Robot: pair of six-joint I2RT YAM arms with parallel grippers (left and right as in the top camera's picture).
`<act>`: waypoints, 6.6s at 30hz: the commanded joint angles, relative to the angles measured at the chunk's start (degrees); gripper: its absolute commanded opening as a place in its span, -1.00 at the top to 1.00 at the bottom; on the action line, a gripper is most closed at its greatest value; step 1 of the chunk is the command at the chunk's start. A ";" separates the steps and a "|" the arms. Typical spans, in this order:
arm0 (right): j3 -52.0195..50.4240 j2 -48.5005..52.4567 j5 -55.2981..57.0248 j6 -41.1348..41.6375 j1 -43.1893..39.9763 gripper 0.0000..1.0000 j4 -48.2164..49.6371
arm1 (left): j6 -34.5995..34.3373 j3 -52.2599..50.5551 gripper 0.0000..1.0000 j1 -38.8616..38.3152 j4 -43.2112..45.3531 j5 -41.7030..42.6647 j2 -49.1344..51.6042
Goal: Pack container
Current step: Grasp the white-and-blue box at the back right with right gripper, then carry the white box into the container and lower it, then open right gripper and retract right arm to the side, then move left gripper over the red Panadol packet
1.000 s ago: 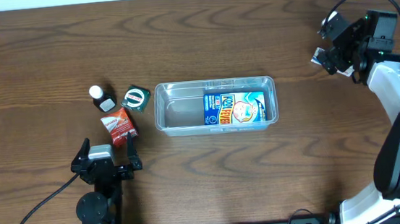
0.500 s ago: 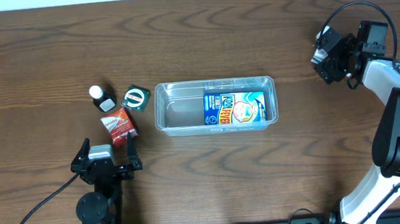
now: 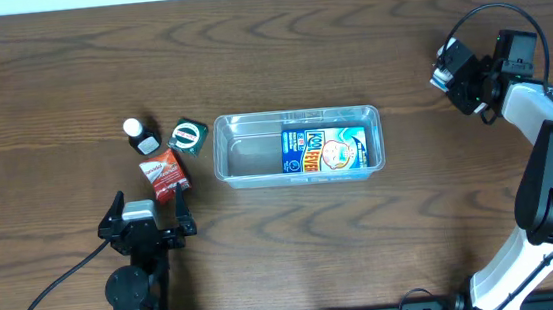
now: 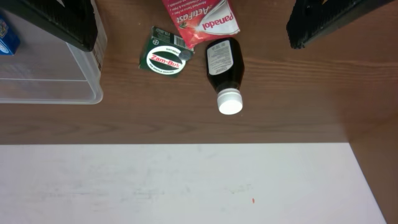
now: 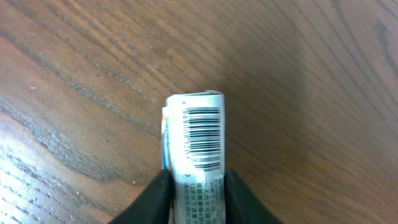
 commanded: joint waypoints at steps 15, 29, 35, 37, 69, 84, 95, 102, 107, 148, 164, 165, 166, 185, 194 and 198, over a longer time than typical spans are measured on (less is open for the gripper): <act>0.42 -4.52 -0.98 0.37 1.29 0.98 -0.15 | 0.15 -0.90 -0.96 0.28 -2.12 0.37 -0.33; 0.42 -32.61 -5.90 0.33 19.85 0.98 -8.33 | 0.15 -0.90 -0.96 0.28 -2.12 0.37 -0.33; 0.39 -37.99 -6.67 -2.51 30.45 0.97 -20.33 | 0.15 -0.90 -0.96 0.28 -2.12 0.37 -0.33; 0.39 -37.68 -6.05 -5.14 33.38 0.98 -23.89 | 0.15 -0.90 -0.96 0.28 -2.12 0.37 -0.33; 0.28 -21.73 -1.16 -6.75 42.71 0.97 -25.49 | 0.15 -0.90 -0.96 0.28 -2.12 0.37 -0.33; 0.28 -14.43 -1.42 -7.32 39.80 0.97 -22.88 | 0.15 -0.90 -0.96 0.28 -2.12 0.37 -0.33; 0.28 -11.19 -1.64 -9.11 39.19 0.98 -20.15 | 0.15 -0.90 -0.96 0.28 -2.10 0.37 -0.33; 0.28 -8.85 -1.60 -9.11 38.40 0.97 -19.21 | 0.15 -0.90 -0.96 0.28 -2.12 0.37 -0.33; 0.28 -8.22 -1.81 -9.07 37.68 0.97 -18.60 | 0.15 -0.90 -0.96 0.28 -2.12 0.37 -0.33; 0.35 -27.82 1.22 -4.63 39.95 -0.76 -18.27 | 0.15 -0.90 -0.96 0.28 -2.10 0.37 -0.33; 0.33 -31.54 33.81 46.56 15.37 -0.98 -9.81 | 0.15 -0.90 -0.96 0.28 -2.12 0.37 -0.33; 0.33 -31.54 33.79 47.10 13.42 -0.99 -10.49 | 0.15 -0.90 -0.96 0.28 -2.12 0.37 -0.33; 0.33 -31.54 33.81 47.10 11.69 -0.99 -11.30 | 0.15 -0.90 -0.96 0.28 -2.12 0.37 -0.33; 0.33 -31.54 33.79 47.10 4.83 -0.99 -18.53 | -10.73 5.31 -0.96 0.28 -6.45 7.45 5.46; 0.33 -31.54 33.79 47.10 4.83 -0.98 -18.53 | -10.88 34.47 -0.96 0.28 -24.00 9.01 41.29; 0.33 -31.54 33.79 47.10 4.83 -0.98 -18.53 | -10.64 52.04 -0.96 0.28 -35.39 9.84 59.28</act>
